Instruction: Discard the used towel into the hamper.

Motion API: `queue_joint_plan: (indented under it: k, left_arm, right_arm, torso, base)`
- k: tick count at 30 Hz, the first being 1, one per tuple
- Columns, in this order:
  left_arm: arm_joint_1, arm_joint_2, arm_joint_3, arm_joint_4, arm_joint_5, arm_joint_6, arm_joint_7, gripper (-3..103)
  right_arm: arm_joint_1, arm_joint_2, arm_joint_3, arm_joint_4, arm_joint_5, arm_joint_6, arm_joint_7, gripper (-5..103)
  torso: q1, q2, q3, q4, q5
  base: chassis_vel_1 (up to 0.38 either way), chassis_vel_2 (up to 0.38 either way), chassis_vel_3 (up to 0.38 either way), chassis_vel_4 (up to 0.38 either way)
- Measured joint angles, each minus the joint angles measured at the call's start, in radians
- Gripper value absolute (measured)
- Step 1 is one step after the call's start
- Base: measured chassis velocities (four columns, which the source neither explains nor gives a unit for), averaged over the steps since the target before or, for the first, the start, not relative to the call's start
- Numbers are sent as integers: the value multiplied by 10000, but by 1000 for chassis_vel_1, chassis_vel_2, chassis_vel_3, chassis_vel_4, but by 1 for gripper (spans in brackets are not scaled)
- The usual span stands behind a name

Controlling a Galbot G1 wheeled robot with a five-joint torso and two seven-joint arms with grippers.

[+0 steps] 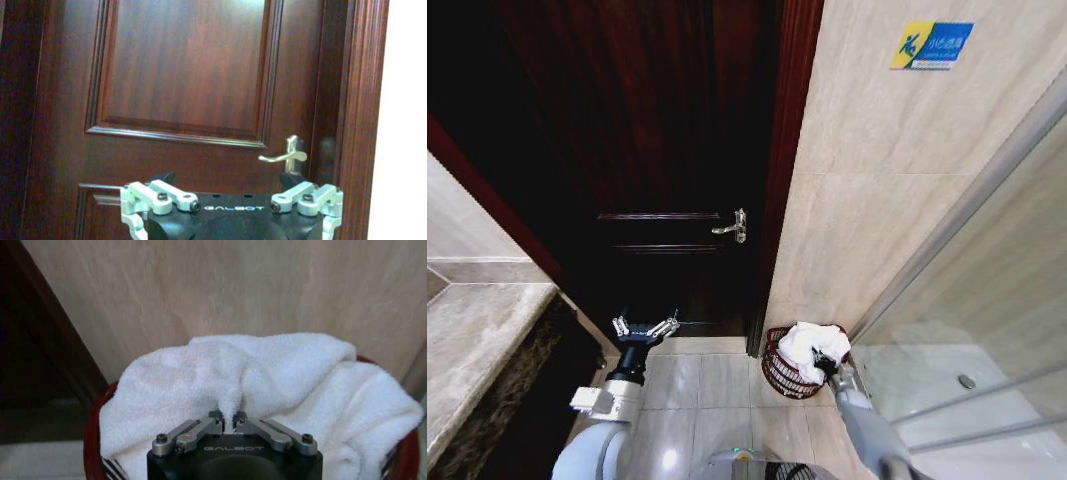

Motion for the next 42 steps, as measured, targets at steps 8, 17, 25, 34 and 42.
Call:
queue_joint_plan:
  k: [8,17,25,34,42]
  left_arm:
    - [0,0,0,0,0,0,1,100]
    - [0,0,0,0,0,0,0,100]
    - [0,0,0,0,0,-1,0,100]
    - [0,0,0,0,0,0,0,100]
    - [-1,1,0,0,0,0,0,100]
  right_arm:
    - [753,256,80,-1043,-688,-724,195,5]
    - [387,163,-5,-625,-650,-1057,249,9]
    - [-378,-59,-145,748,-157,-261,-66,37]
    - [-84,84,33,-232,-207,-941,342,70]
    - [144,178,242,-1141,-448,-1580,231,100]
  torso:
    - [0,0,0,0,1]
    - [1,0,0,2,0]
    - [0,0,0,0,3]
    - [0,0,0,0,1]
    - [-1,2,-5,1,-9]
  base:
    - [0,0,0,0]
    - [0,0,0,0]
    - [0,0,0,0]
    - [0,0,0,0]
    - [0,0,0,0]
